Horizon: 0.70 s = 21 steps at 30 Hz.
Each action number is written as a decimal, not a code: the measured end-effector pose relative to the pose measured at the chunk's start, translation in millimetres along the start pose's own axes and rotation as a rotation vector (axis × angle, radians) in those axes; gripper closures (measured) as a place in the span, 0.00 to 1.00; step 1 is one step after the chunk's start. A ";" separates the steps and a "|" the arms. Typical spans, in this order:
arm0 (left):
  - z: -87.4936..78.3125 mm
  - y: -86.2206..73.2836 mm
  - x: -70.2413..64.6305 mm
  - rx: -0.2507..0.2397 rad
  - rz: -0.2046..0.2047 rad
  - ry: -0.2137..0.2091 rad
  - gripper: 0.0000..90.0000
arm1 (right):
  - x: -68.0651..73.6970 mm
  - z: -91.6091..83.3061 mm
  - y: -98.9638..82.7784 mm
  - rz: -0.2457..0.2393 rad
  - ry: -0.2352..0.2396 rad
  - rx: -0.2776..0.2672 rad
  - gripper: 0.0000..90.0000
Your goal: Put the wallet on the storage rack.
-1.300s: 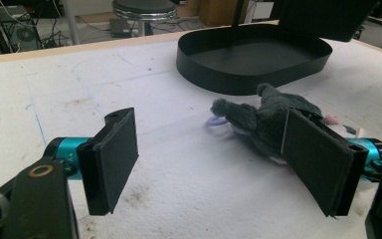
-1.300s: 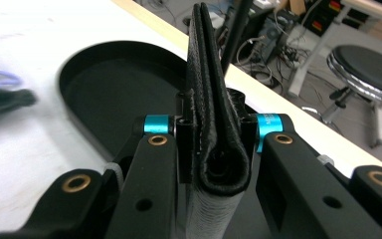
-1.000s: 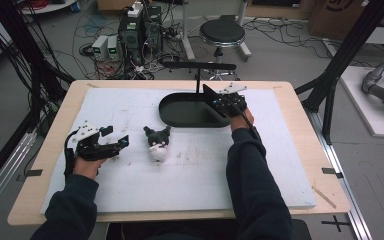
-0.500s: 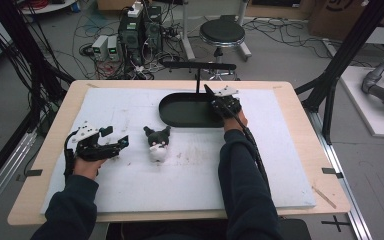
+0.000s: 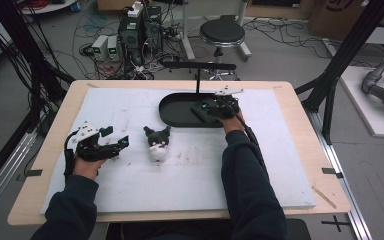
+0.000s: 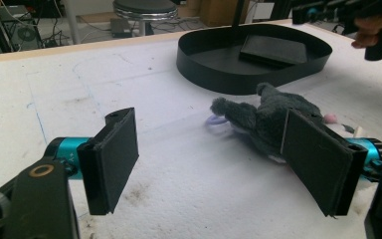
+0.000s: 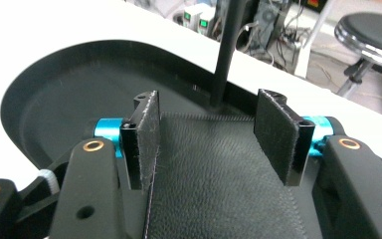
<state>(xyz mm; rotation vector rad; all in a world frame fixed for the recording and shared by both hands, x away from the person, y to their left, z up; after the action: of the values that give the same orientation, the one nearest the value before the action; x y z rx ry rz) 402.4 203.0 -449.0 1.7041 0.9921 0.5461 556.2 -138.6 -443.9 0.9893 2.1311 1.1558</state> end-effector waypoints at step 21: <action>-7.5 4.2 10.4 -0.035 -0.067 0.060 0.25 | -8.6 -139.9 -70.9 -0.008 0.046 0.123 0.25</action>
<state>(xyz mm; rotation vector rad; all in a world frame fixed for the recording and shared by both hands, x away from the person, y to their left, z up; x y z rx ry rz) 404.0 215.2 -443.6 1.6254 1.0726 0.5702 435.9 -239.1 -433.6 1.0155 2.2638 1.0634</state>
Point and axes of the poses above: each handheld gripper's, and its own axes: z roughly forward along the jaws, y roughly out of its top, x roughly to its left, the point moved 8 cm from there along z, roughly forward along the jaws, and after that the axes turned 2 degrees about x, right-handed, at the moved point
